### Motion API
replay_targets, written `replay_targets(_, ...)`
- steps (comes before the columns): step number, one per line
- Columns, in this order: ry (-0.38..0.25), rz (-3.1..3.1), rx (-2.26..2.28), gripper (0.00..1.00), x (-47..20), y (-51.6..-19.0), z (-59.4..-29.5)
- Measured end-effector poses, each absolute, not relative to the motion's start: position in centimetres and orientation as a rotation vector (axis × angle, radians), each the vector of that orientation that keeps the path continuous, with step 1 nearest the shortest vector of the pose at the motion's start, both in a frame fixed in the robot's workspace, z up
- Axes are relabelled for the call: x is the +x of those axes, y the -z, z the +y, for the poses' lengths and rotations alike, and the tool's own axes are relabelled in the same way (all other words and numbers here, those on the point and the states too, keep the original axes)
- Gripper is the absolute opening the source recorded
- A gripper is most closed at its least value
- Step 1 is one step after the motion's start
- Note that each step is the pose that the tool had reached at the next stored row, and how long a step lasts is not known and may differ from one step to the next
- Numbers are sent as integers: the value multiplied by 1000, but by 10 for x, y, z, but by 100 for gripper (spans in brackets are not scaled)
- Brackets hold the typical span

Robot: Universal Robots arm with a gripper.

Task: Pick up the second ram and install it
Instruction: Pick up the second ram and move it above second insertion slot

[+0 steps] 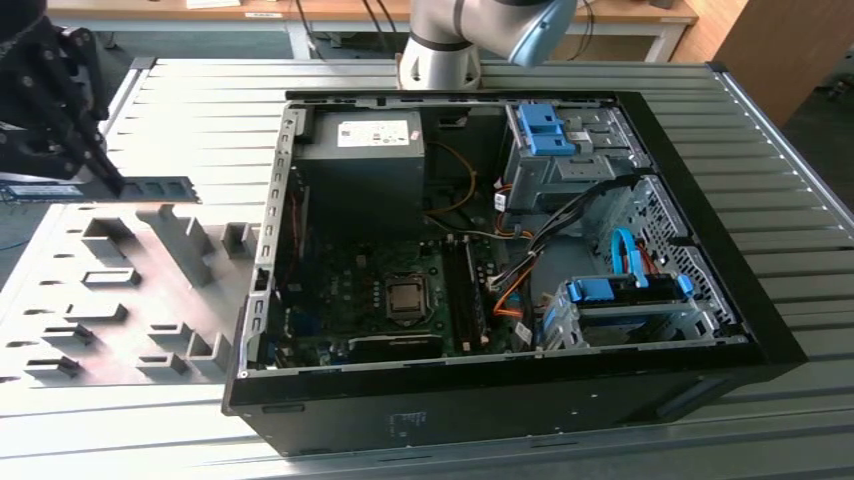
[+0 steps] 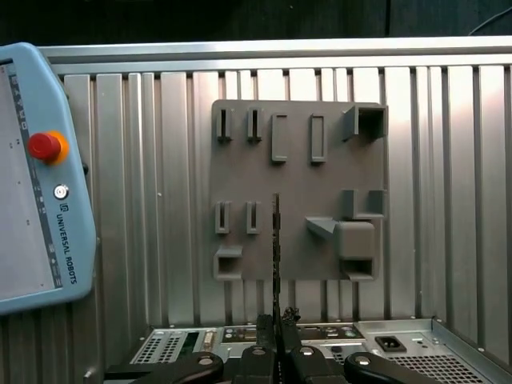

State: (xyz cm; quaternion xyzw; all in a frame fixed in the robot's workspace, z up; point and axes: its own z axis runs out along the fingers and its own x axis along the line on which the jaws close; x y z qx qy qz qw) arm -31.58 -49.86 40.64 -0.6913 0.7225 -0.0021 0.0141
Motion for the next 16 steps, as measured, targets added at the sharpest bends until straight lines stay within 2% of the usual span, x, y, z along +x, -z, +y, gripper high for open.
replay_targets(16,6,2250,-2153,14,-275,-406,-499)
